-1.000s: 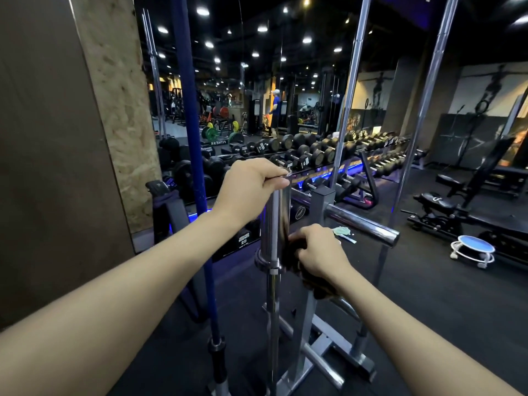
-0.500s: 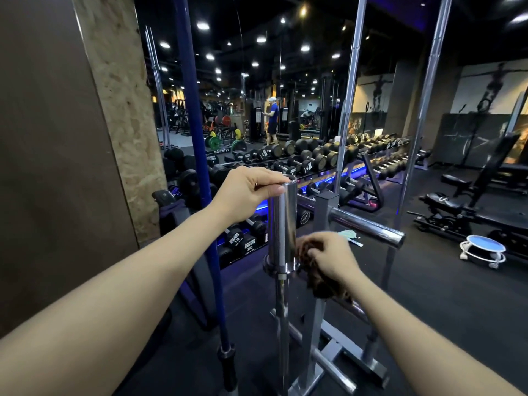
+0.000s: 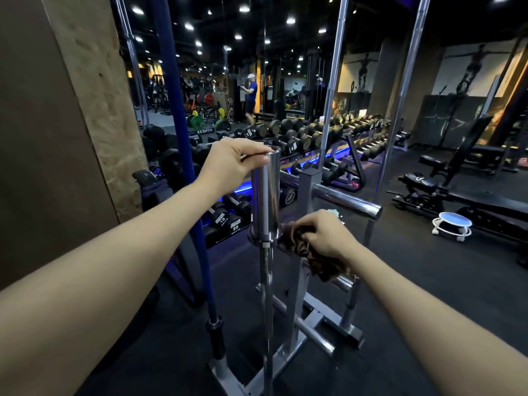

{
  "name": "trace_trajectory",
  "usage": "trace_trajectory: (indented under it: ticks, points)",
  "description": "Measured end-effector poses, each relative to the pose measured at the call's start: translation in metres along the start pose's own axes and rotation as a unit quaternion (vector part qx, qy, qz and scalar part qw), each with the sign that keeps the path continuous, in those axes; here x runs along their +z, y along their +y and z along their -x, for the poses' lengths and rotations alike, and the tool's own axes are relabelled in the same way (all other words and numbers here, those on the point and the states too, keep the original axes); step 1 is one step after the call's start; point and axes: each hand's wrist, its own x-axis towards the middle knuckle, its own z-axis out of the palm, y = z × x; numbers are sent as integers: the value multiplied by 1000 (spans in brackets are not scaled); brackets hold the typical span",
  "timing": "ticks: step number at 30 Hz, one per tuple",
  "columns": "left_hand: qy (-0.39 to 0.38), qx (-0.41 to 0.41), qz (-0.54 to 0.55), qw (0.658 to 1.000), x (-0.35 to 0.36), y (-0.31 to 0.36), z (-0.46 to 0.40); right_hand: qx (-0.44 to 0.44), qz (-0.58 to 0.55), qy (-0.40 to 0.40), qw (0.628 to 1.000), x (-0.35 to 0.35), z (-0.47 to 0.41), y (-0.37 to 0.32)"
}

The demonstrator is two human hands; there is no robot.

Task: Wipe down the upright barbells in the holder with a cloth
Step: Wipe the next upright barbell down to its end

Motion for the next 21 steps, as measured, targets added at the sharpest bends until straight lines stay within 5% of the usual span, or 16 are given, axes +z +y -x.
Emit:
trace_trajectory:
  ticks: [5,21]
  points:
    - [22,-9,0,1000,9,7,0,-84,25,58,995,2,15,-28]
    - [21,-34,-11,999,8,12,3,0,61,44,997,30,23,-32]
